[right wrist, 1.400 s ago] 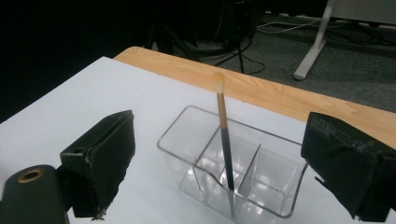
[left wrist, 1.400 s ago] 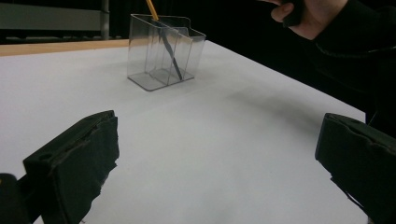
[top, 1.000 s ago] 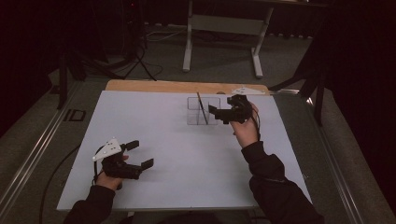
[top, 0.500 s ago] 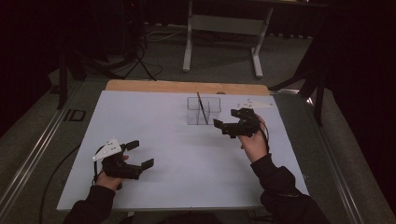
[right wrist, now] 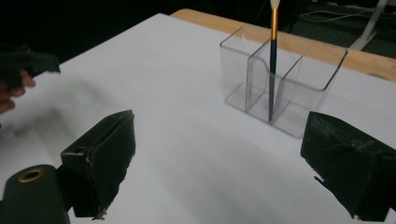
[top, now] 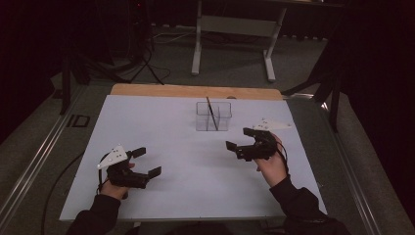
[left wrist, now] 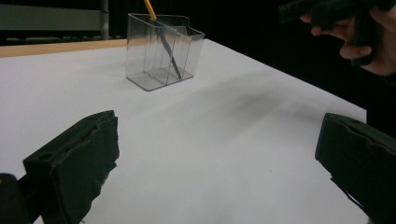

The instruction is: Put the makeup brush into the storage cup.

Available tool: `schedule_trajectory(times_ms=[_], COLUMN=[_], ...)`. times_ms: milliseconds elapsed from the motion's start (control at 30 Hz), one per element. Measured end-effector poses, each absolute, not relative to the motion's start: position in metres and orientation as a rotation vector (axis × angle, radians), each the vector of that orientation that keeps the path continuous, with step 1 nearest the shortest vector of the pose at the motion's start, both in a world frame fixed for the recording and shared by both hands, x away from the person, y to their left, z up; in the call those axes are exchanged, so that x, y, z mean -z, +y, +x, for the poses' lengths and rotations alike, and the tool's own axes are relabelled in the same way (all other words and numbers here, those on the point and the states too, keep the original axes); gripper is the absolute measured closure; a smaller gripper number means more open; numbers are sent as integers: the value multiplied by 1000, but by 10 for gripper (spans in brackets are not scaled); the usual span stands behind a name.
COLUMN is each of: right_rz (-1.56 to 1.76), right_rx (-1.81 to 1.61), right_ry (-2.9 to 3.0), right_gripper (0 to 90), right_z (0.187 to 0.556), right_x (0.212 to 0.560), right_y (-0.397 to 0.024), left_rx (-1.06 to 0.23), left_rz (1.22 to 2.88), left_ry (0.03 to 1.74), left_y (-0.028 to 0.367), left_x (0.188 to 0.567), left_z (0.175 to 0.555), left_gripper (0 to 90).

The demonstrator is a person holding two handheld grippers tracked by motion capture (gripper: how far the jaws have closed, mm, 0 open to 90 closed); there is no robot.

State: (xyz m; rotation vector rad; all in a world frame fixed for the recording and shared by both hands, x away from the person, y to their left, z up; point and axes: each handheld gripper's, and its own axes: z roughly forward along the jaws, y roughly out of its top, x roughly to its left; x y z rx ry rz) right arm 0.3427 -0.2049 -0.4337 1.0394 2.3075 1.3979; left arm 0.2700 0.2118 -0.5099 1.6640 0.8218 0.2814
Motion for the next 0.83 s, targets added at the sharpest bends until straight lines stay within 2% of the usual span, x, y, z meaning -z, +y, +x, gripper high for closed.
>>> schedule_trajectory(times_ms=[400,833], right_rz=[956,960], right_rx=[-1440,-1417], right_ry=[2336,2345], right_gripper=[99,99], right_z=[317,313], right_x=[448,464], right_y=[-216,-223], left_rx=[-284,-292], left_rz=[1665,1678], left_ry=[815,803], left_y=[211,210], left_x=[509,510], left_z=[269,269], left_gripper=[0,0])
